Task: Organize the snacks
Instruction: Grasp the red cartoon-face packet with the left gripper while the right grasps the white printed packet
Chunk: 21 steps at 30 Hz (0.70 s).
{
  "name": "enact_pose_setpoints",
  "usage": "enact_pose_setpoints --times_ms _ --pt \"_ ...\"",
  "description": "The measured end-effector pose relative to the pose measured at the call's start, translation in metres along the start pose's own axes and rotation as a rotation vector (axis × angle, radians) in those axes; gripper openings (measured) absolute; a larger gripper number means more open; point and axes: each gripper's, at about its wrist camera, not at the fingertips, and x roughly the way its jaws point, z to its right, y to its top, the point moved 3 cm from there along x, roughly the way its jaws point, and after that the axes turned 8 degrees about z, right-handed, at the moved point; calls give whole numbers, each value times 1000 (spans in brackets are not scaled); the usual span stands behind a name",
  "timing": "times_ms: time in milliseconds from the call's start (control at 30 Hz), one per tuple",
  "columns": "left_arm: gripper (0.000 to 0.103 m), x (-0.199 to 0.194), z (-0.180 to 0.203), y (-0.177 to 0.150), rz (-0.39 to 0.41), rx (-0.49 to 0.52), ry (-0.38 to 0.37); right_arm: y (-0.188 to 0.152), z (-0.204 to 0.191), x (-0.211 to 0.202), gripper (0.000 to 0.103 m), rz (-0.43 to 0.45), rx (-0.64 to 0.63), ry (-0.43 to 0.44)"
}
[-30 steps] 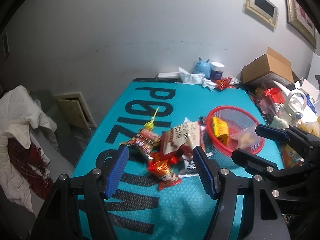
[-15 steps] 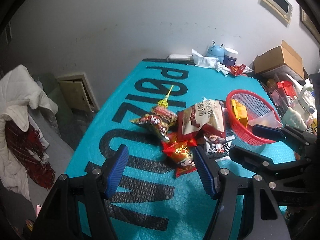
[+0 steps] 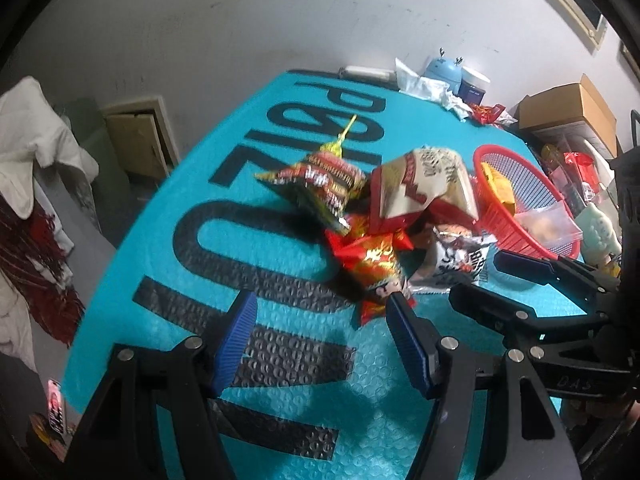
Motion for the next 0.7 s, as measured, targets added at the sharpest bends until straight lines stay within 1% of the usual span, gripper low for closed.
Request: enact_pose_setpoints --times_ms 167,300,433,500,533,567,700 --pt "66 11 -6 -7 -26 -28 -14 -2 5 11 77 4 24 -12" --pt "66 16 -11 -9 -26 -32 -6 -1 7 20 77 12 47 -20" --pt "66 19 -14 -7 -27 -53 -21 -1 8 29 77 11 54 -17" --pt "66 20 -15 -6 -28 -62 -32 -2 9 33 72 0 55 -16" --pt "66 22 -13 -6 -29 -66 -41 -4 9 34 65 -6 53 -15" --pt "66 23 -12 -5 -29 -67 -47 -5 10 35 62 -6 52 -11" --pt "66 28 -3 -3 -35 -64 -81 -7 12 31 60 -2 50 8"
